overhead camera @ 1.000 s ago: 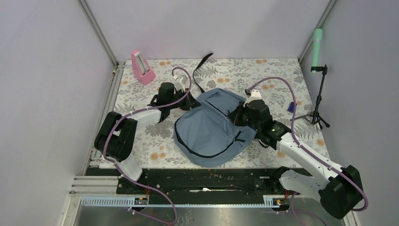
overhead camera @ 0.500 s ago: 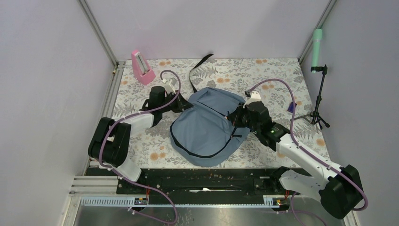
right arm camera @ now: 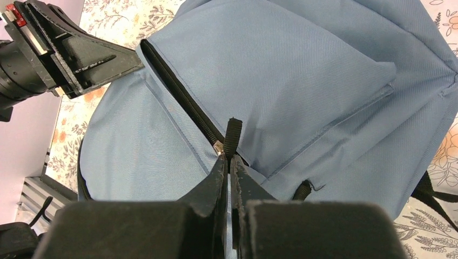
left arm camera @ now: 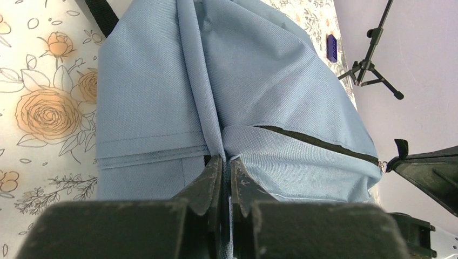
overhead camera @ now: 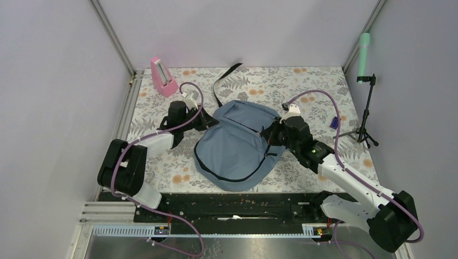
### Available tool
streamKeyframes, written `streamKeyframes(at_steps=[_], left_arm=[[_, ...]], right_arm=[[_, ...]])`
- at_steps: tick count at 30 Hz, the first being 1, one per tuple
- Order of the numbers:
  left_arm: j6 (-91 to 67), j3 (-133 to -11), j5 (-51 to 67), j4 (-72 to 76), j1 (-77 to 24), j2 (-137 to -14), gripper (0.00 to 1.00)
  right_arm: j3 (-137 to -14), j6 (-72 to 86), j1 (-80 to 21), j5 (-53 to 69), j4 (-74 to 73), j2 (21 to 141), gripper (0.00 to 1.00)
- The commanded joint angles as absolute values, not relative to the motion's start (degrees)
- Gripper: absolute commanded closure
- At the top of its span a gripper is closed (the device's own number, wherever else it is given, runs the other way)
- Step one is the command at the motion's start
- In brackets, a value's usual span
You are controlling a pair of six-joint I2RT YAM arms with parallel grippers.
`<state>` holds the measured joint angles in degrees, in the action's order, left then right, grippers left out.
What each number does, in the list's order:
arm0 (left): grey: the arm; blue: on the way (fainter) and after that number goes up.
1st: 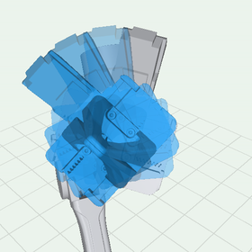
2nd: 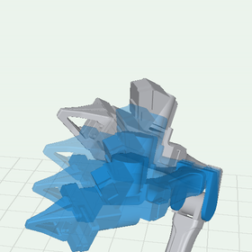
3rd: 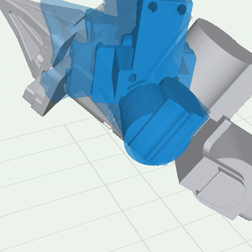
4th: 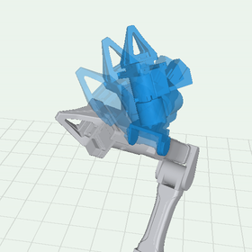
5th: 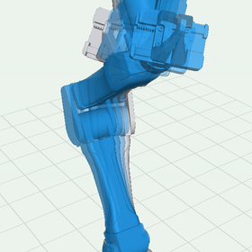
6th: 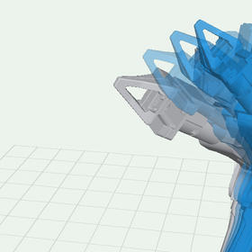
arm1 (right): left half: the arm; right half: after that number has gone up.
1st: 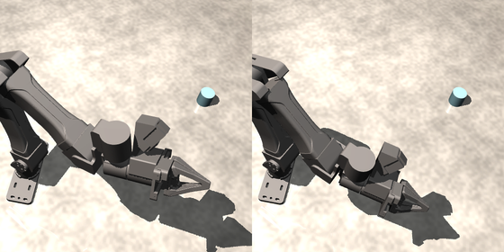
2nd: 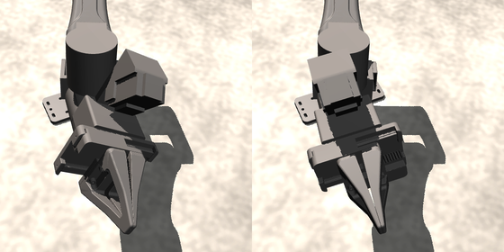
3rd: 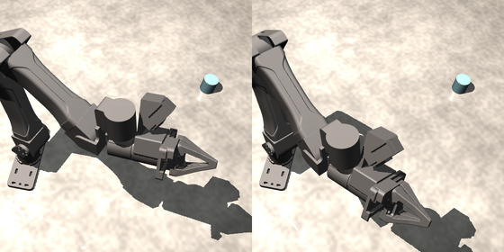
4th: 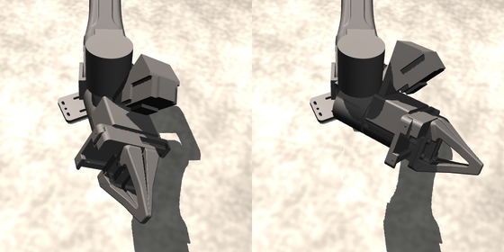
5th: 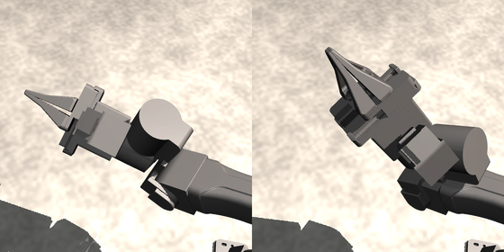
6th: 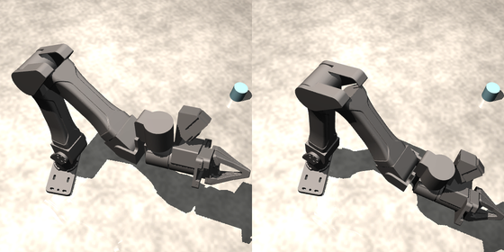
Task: Pack the student bag
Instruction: Zip the student bag at the center of the board.
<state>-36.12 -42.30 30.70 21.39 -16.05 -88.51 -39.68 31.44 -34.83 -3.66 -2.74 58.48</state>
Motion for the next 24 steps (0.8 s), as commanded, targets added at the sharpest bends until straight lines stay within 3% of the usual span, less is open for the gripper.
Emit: streamKeyframes(at_steps=[1, 16, 24], left_arm=[[-35.2, -41.0, 15.0, 24.3, -9.8, -85.7, 1.00], [-33.8, -38.3, 11.3, 22.0, -9.2, -81.7, 1.00], [-32.6, -36.8, 8.5, 19.7, -9.2, -78.8, 1.00]], right_arm=[[-38.8, 31.4, -34.3, -10.8, -6.2, 56.8, 1.00], [-34.4, 31.9, -34.3, -14.9, -8.6, 57.0, 1.00], [-35.5, 31.5, -34.3, -13.8, -10.4, 50.5, 1.00]])
